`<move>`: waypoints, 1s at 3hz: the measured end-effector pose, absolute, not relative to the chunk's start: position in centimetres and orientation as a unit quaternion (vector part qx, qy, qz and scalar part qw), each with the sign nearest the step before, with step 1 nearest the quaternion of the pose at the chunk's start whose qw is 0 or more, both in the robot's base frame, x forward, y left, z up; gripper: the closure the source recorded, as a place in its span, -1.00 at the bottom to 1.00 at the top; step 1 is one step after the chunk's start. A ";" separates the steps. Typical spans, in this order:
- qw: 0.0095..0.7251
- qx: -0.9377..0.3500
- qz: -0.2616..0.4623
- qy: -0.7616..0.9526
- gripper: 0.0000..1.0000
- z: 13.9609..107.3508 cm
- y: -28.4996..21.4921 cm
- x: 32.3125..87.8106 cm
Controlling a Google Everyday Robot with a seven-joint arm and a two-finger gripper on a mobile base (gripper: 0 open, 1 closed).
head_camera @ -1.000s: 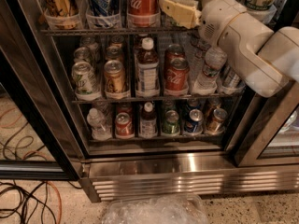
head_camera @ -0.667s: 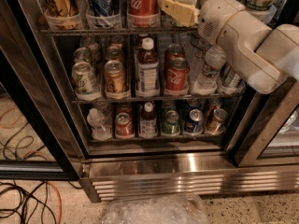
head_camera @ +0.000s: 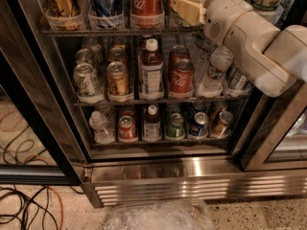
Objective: Pick green can from top shelf of fridge
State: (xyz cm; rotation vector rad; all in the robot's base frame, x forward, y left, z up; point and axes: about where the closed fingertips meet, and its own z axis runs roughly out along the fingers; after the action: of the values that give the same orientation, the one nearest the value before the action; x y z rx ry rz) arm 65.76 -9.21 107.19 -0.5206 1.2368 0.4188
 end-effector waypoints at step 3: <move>0.766 -0.239 0.194 0.564 1.00 107.6 -9.0 65.7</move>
Offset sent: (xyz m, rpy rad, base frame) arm 0.0000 0.0000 0.0000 0.0000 0.0000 0.0000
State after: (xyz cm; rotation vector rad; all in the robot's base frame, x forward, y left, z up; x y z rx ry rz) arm 65.72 -9.02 107.58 -0.5188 1.2245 0.4211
